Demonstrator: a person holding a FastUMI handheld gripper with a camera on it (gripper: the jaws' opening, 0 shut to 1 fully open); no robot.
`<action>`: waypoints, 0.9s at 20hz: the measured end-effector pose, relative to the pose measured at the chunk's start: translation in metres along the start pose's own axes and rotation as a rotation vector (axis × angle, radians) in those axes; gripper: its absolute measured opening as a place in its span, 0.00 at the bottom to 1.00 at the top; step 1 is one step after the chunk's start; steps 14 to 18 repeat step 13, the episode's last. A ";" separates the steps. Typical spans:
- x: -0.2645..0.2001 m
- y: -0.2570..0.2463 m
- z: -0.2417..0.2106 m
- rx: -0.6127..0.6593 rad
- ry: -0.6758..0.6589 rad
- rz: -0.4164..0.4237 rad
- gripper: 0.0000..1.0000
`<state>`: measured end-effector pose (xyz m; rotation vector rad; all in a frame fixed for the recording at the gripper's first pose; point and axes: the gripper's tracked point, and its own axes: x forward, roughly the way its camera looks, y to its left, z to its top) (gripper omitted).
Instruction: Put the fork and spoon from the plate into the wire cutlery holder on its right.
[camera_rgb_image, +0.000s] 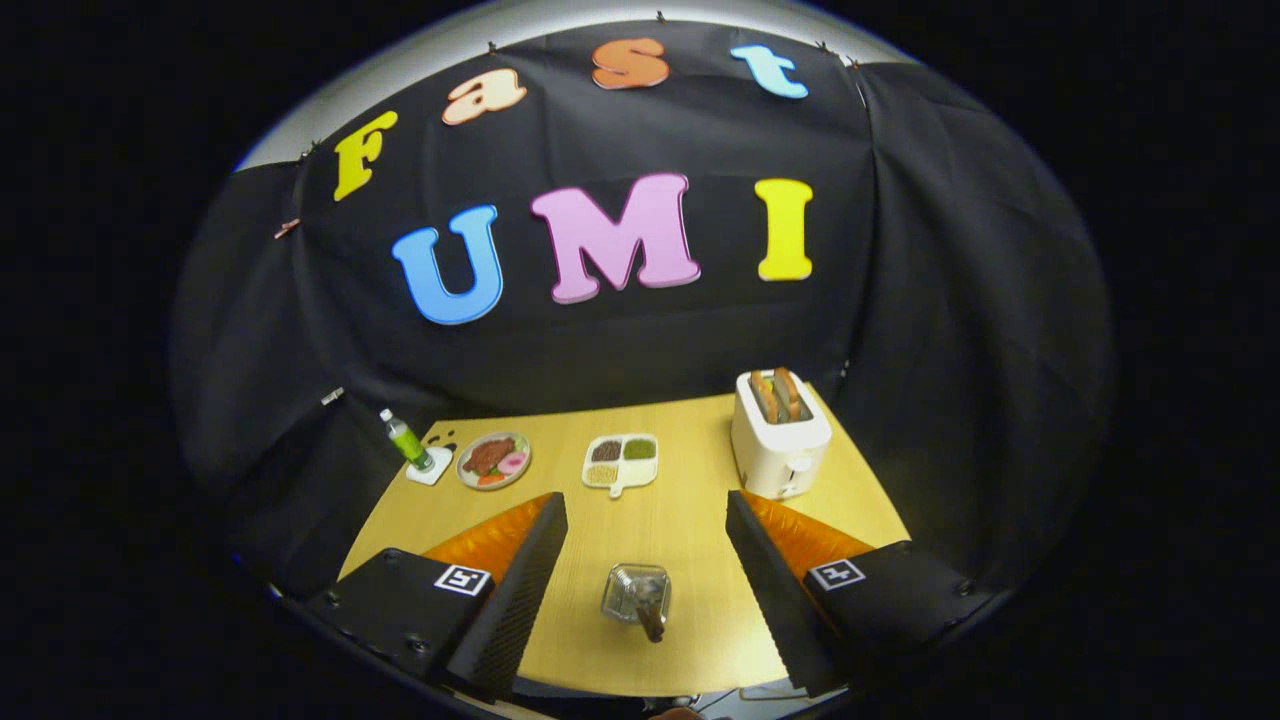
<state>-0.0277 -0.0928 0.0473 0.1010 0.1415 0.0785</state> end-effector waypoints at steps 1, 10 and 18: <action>-0.006 -0.003 0.009 -0.022 -0.049 0.002 0.99; -0.044 -0.017 0.020 -0.088 -0.300 0.079 0.99; -0.040 -0.014 0.005 -0.027 -0.271 0.097 0.99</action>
